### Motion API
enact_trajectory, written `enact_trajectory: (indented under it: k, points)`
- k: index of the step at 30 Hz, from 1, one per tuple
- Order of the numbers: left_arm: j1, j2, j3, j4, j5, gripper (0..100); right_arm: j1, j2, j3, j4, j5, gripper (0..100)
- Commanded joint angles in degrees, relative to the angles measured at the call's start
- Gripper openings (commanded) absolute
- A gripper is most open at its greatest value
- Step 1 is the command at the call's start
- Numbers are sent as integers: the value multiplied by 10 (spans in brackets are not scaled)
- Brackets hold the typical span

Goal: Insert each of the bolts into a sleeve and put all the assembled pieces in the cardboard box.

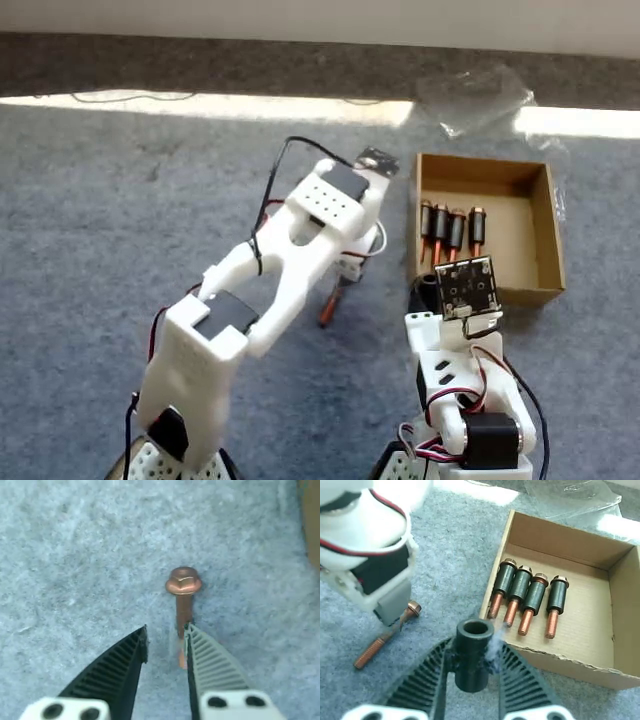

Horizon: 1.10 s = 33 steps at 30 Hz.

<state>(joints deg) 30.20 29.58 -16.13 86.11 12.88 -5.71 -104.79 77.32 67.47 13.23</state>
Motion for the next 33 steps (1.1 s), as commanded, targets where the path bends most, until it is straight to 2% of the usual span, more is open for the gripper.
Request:
enact_trajectory:
  k: [1,6,13,17,20,30,33]
  points:
    - [29,-36,-5,-40,26,133,5,-4,-5,-20,5,4]
    - [29,-25,57,-123,42,133,5,-4,-5,-20,5,4]
    - [30,-20,76,-156,42,129,5,-4,-5,-20,5,4]
    - [30,-20,106,-197,42,62,5,-4,-5,-20,5,4]
    - [30,-20,130,-228,42,49,5,-4,-5,-20,5,4]
    - [17,-25,136,-232,35,45,5,-4,-5,-20,5,4]
    - [-1,-35,120,-223,-42,45,4,-4,-5,-20,5,4]
